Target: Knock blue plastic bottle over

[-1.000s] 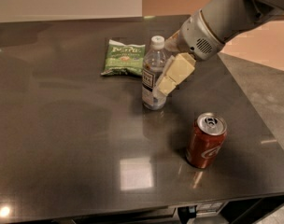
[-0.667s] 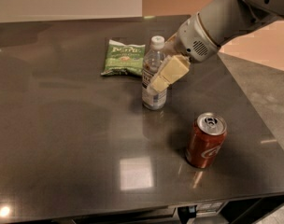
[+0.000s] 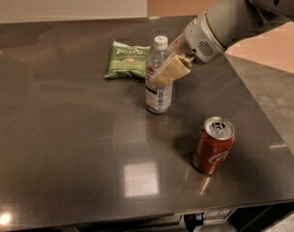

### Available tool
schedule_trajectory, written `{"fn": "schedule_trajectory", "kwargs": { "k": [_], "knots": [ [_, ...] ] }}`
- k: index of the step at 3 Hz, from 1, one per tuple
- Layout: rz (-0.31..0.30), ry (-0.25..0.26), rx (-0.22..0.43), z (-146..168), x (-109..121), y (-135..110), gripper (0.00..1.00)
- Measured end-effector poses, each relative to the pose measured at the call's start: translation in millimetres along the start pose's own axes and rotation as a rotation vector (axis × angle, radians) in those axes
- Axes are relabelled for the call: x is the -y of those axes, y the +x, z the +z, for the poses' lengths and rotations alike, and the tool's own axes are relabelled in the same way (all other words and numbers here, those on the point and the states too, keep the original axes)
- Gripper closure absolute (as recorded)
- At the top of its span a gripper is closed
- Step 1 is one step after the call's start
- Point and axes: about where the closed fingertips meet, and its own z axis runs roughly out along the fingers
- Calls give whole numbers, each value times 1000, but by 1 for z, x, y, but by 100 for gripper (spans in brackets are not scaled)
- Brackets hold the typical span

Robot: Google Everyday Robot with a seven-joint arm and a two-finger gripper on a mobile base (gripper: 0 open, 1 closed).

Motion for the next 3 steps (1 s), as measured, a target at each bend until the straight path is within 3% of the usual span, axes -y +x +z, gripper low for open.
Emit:
{"fn": "schedule_trajectory", "kwargs": {
  "k": [1,2,3],
  "knots": [
    [-31,-13,-24,-12,6,-7,88],
    [-91,-28,-89,-27,7,-14,100],
    [-185,-53,-224,-38,1,-9,100]
  ]
}}
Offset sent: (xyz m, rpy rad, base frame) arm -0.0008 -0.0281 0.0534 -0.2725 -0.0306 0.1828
